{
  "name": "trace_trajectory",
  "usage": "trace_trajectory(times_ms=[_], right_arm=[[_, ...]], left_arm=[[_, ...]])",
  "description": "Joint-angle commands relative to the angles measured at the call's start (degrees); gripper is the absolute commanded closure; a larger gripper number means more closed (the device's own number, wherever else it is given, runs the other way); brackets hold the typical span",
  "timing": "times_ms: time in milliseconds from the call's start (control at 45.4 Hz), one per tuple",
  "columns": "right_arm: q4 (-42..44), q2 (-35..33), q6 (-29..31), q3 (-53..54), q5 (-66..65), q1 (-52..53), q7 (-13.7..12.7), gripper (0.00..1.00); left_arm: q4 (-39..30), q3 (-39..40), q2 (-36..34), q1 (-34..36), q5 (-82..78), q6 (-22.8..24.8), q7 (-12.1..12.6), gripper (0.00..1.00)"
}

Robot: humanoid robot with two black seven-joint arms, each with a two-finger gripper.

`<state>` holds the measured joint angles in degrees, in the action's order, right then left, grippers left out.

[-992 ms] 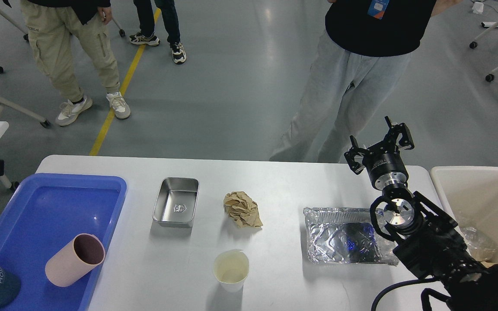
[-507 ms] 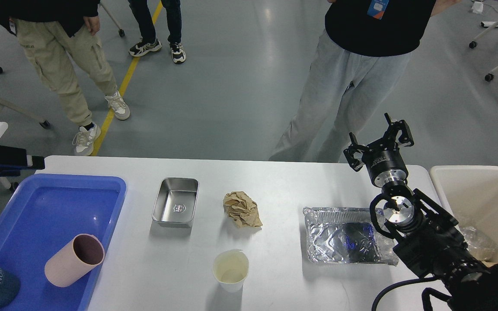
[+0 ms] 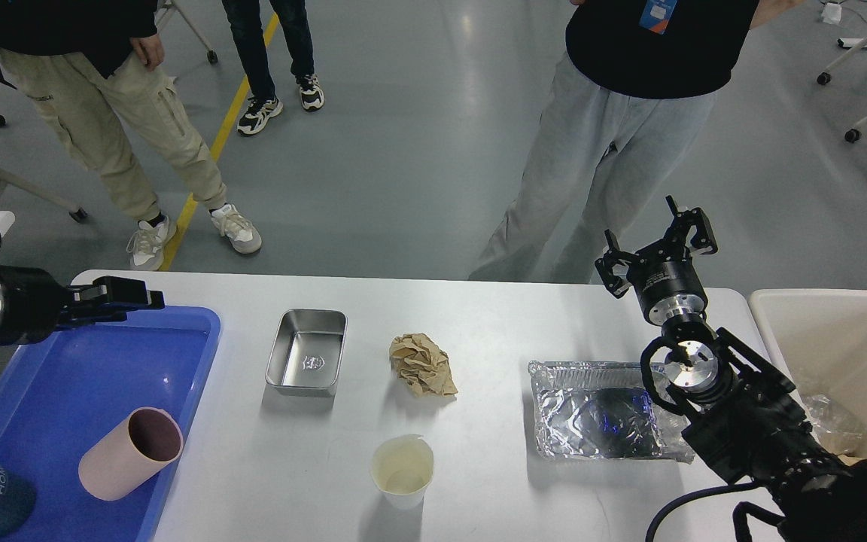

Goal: Tidy desktop
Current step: 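Reach the left gripper to the steel tray rim and grasp it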

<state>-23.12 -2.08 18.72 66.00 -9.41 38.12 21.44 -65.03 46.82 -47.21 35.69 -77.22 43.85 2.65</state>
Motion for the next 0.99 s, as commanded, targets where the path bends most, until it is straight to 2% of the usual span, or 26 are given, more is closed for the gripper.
trace_trajectory(times_ms=[0, 242, 463, 970], right_arm=[[-1.22, -0.03, -0.78, -0.09, 0.00, 0.02, -0.08, 0.00], [-1.49, -0.03, -1.31, -0.88, 0.00, 0.02, 0.00, 0.00], [-1.49, -0.12, -1.40, -0.88, 0.00, 0.02, 0.00, 0.00], [-1.49, -0.47, -1.40, -1.05, 0.00, -0.15, -0.08, 0.00]], left_arm=[[7.45, -3.31, 8.35, 3.32, -3.89, -1.83, -0.19, 0.38], [18.70, -8.94, 19.16, 8.16, -6.09, -4.12, -1.42, 0.38], [23.98, -12.10, 25.05, 9.48, -8.73, -6.23, -1.60, 0.39], [30.40, -21.86, 29.01, 14.14, -10.31, -9.30, -2.03, 0.40]])
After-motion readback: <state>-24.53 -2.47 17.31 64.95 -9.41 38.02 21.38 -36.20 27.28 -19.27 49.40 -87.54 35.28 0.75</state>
